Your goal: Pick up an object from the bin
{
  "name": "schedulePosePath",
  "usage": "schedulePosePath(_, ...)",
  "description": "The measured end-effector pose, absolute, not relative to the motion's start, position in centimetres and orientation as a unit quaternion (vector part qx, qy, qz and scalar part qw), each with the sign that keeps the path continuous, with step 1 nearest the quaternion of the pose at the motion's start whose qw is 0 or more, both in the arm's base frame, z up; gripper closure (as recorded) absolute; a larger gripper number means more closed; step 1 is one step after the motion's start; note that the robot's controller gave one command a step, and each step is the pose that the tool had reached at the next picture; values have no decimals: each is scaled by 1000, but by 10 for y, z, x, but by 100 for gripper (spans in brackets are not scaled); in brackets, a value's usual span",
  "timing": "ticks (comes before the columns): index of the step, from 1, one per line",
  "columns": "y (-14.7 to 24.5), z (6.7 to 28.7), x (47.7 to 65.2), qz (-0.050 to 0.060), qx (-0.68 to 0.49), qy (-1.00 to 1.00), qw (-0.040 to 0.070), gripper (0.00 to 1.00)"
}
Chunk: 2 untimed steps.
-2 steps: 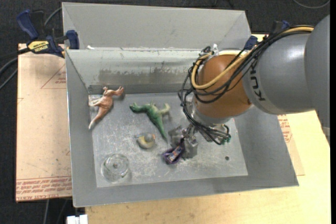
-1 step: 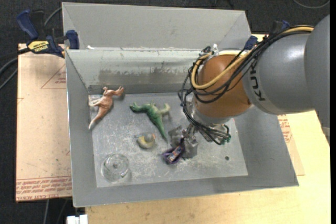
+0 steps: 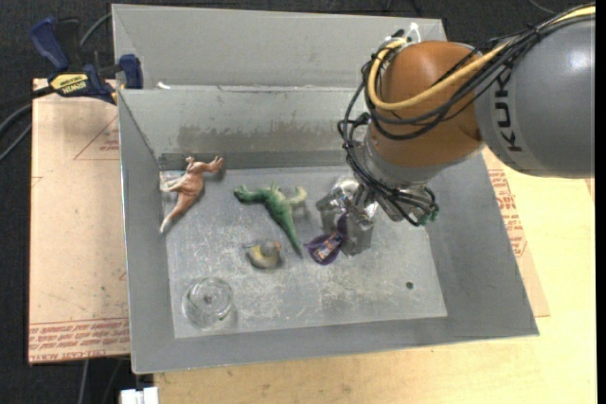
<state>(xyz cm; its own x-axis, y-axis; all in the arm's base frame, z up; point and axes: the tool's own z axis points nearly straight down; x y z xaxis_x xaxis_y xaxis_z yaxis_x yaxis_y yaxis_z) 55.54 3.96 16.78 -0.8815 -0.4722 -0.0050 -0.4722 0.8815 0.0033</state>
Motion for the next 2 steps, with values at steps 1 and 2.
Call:
schedulePosePath(1,39,168,555,2,-243,970,2,100)
schedulePosePath(2,64,285,540,3,-243,970,4,100)
